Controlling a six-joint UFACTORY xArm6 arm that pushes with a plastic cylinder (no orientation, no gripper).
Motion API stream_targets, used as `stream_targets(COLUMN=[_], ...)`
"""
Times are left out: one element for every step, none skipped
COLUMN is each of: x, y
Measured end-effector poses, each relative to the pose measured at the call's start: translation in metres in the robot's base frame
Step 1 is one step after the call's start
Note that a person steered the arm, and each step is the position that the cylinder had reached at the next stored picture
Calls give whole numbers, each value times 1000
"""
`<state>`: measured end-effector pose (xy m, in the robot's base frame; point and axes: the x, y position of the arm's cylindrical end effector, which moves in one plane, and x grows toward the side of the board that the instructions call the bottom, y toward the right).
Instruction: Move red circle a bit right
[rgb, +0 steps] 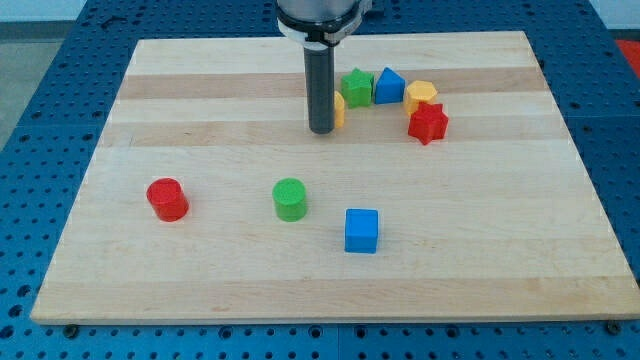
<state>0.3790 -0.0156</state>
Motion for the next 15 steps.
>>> stream_targets(x=[0,0,0,0,0,25,63,68,91,109,117,117,117,141,160], y=[0,-3,-17,-66,-133,-204,-280,-289,-288,-267,-240,-210,-185,-184,-184])
